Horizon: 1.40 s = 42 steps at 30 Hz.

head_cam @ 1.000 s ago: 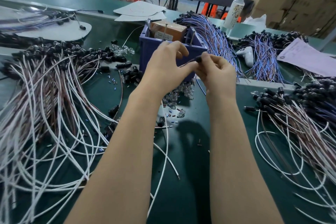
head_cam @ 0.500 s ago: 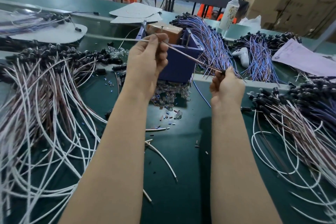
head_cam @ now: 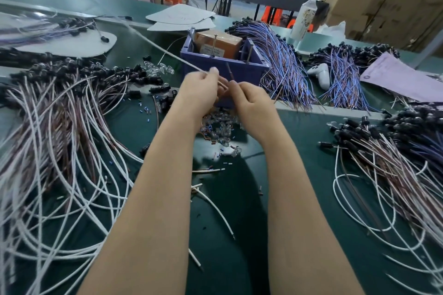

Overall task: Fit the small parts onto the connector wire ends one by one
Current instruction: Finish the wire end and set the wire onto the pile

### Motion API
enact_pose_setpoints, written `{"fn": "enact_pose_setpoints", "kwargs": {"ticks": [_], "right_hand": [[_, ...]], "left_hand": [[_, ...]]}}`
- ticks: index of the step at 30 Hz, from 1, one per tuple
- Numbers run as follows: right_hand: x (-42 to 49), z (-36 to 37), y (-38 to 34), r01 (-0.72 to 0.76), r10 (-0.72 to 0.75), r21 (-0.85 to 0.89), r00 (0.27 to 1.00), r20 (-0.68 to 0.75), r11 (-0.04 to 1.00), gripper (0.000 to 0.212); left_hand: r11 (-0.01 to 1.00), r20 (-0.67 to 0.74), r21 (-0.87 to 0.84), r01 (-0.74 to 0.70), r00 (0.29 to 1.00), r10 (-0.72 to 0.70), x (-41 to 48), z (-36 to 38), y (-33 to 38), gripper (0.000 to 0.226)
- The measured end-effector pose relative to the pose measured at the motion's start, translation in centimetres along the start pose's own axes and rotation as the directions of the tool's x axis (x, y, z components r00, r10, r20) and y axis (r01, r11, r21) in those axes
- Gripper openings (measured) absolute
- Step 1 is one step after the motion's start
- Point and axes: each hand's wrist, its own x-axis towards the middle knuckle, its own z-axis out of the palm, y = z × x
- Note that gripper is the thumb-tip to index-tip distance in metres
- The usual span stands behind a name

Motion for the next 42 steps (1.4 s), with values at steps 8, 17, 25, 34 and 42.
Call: {"fn": "enact_pose_setpoints", "kwargs": {"ticks": [8,17,25,34,42], "right_hand": [[0.1,0.3,1.9,-0.192,0.171,0.197,0.978,0.118,0.961,0.032],[0.1,0.7,2.2,-0.155,0.27,0.34,0.907,-0.323,0.928,0.004],[0.9,1.3,1.4,-0.018,0.172,0.288,0.836,-0.521,0.958,0.011],[1.2,1.7,0.8,-0.027,0.109,0.203,0.908,-0.405,0.979,0.027],[1.3,1.7,0.8,-0.039,0.179,0.311,0.883,-0.433,0.949,0.019]], "left_hand": [[0.829,-0.442,-0.421,-0.369,0.881,0.168,0.7,-1.9,0.6,0.034],[1.0,-0.083,0.011,0.012,0.997,-0.011,1.6,-0.7,-2.0,0.039],[0.995,0.0,0.091,-0.029,1.0,0.029,1.4,0.0,-2.3,0.039],[0.99,0.046,0.138,-0.025,0.999,0.019,1.2,0.0,-1.8,0.038],[0.988,0.054,0.154,-0.033,0.998,0.025,0.9,-0.1,-1.3,0.038]]}}
